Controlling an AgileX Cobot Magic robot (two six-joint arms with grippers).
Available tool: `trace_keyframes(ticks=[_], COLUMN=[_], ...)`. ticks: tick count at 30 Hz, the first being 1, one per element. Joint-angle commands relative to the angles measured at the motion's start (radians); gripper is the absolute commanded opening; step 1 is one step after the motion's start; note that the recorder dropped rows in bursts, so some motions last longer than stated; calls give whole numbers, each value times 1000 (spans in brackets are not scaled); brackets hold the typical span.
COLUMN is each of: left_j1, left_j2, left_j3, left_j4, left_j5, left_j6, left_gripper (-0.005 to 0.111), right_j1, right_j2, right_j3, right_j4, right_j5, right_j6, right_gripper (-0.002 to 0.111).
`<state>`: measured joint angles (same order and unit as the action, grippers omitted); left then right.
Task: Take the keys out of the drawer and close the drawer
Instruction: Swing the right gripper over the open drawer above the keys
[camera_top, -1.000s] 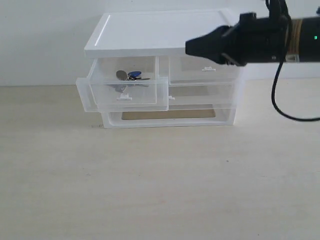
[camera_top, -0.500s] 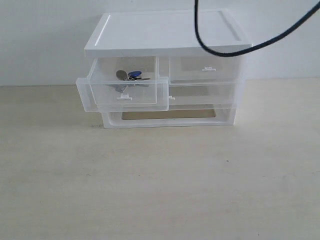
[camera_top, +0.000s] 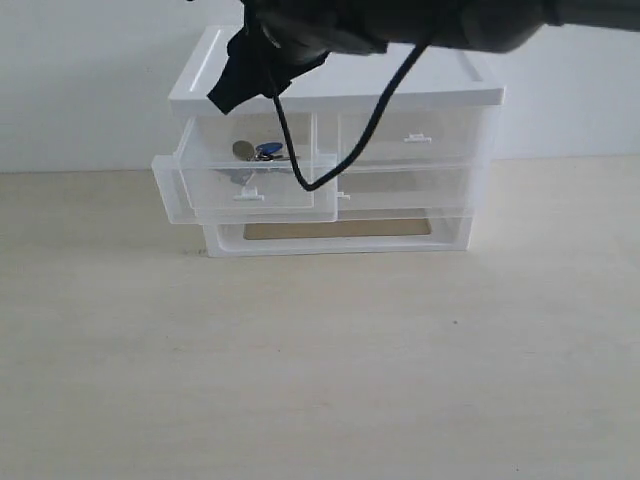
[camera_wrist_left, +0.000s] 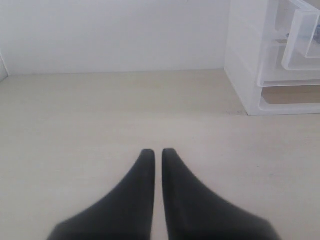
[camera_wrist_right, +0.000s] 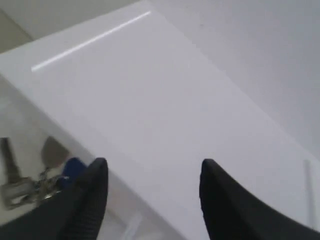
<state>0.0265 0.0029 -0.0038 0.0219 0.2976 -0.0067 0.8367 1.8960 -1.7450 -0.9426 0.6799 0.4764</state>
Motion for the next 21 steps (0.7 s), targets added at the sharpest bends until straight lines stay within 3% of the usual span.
trace_keyframes(ticks=[1, 3, 7, 15, 21], left_j1=[2, 2, 2, 2, 2], left_j2=[-3, -3, -3, -3, -3], left_j3=[4, 4, 4, 4, 4], left_j4=[2, 2, 2, 2, 2], left_j5=[2, 2, 2, 0, 0], left_j6=[-1, -1, -1, -1, -1], left_gripper=[4, 4, 4, 4, 4], right_j1=[-2, -2, -13, -146, -154], right_j2=[-1, 1, 30, 187, 319], right_j3=[-125, -156, -212, -387, -498], right_j4=[497, 627, 649, 962, 973], right_j5=[46, 59, 134, 288, 337], right_j6=[-401, -505, -524, -626, -700], right_gripper=[50, 50, 50, 50, 50])
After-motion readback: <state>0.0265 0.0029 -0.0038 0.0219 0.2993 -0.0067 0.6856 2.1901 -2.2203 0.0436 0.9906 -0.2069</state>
